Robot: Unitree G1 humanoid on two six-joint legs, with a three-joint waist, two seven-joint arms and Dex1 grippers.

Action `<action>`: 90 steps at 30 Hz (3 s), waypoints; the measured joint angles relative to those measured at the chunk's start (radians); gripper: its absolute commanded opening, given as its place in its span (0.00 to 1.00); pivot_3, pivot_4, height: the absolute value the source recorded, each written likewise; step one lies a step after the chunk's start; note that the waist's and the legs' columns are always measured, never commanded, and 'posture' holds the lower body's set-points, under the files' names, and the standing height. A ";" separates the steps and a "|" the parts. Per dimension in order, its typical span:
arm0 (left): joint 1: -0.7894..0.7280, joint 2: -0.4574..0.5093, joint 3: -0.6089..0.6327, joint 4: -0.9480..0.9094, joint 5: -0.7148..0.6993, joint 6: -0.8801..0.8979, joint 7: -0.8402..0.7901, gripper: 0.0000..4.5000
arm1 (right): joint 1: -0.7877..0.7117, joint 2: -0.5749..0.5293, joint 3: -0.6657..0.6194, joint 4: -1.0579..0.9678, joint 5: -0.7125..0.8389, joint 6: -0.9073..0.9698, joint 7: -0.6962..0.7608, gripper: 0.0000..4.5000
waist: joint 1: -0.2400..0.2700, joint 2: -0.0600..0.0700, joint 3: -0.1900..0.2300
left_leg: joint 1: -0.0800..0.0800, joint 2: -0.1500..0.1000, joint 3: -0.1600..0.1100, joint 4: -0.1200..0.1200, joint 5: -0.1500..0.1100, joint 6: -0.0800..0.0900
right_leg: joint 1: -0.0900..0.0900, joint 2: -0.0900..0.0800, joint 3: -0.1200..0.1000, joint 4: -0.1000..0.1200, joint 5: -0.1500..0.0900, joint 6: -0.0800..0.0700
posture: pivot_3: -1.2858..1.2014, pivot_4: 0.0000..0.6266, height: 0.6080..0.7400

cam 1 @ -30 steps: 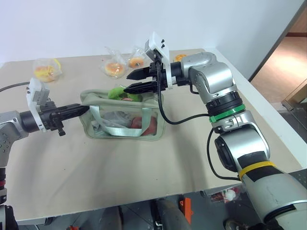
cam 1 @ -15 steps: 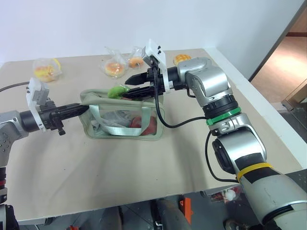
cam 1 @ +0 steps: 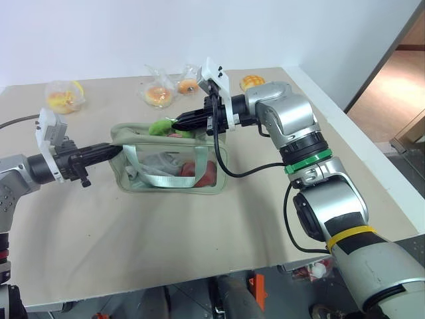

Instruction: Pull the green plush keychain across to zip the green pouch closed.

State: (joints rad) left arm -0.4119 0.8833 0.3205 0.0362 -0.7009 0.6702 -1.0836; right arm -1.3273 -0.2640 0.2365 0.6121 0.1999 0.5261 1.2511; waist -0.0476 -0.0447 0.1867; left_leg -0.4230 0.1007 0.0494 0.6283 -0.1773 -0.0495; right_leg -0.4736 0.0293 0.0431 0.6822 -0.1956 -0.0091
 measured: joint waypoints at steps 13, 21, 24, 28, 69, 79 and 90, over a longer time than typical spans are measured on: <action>-0.002 -0.018 -0.003 -0.006 -0.006 0.003 0.008 0.00 | -0.099 -0.119 -0.052 -0.022 0.044 0.113 0.055 0.01 | 0.001 0.000 0.000 | 0.000 0.000 0.000 -0.001 0.000 0.000 | 0.000 0.000 0.000 -0.001 -0.001 0.000 | 0.52 0.24 1.00; -0.015 -0.039 -0.014 0.005 -0.005 -0.009 0.006 0.00 | -0.005 -0.271 -0.049 -0.319 0.102 0.219 0.105 0.01 | 0.010 0.000 0.000 | -0.001 -0.002 0.000 -0.001 0.000 0.000 | 0.000 -0.003 0.000 -0.001 -0.002 0.002 | 0.52 0.24 1.00; -0.015 -0.039 -0.014 0.008 -0.005 -0.009 0.006 0.00 | 0.031 -0.339 -0.051 -0.399 0.118 0.229 0.117 0.01 | 0.010 0.000 0.000 | -0.001 -0.003 0.001 -0.001 0.000 0.000 | 0.000 -0.004 0.001 -0.001 -0.002 0.001 | 0.52 0.24 1.00; -0.016 -0.038 -0.015 0.014 -0.005 -0.009 0.005 0.00 | 0.040 -0.418 -0.053 -0.423 0.120 0.226 0.115 0.01 | 0.009 0.000 0.000 | 0.000 -0.003 0.001 -0.001 0.000 0.000 | 0.000 -0.003 0.000 -0.001 -0.004 -0.001 | 0.52 0.24 1.00; 0.027 -0.028 0.007 -0.029 -0.028 0.037 0.022 0.00 | 0.460 -0.680 0.071 -0.543 -0.188 -0.382 0.178 0.01 | -0.001 0.001 0.000 | 0.006 -0.010 0.001 0.002 -0.001 -0.002 | 0.003 -0.004 0.011 -0.001 -0.002 0.004 | 0.52 0.24 1.00; 0.027 -0.028 0.006 -0.033 -0.033 0.037 0.028 0.00 | 0.267 -0.701 0.031 -0.326 -0.215 -0.488 0.190 0.01 | 0.000 0.001 0.000 | 0.008 -0.013 0.001 -0.002 -0.001 -0.002 | 0.003 -0.005 0.014 -0.002 -0.003 0.004 | 0.52 0.24 1.00; 0.030 -0.027 0.008 -0.037 -0.045 0.056 0.035 0.00 | 0.451 -0.678 0.087 -0.403 -0.369 -0.652 0.079 0.01 | -0.001 0.000 0.000 | 0.010 -0.014 0.001 -0.003 -0.001 -0.002 | 0.004 -0.005 0.015 -0.002 -0.003 0.005 | 0.52 0.24 1.00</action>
State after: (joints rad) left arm -0.3823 0.8559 0.3284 -0.0013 -0.7459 0.7262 -1.0482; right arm -0.8763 -0.9415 0.3233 0.2096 -0.1689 -0.1255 1.3296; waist -0.0482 -0.0443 0.1868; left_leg -0.4134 0.0867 0.0504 0.6256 -0.1783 -0.0513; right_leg -0.4698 0.0239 0.0579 0.6807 -0.1986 -0.0041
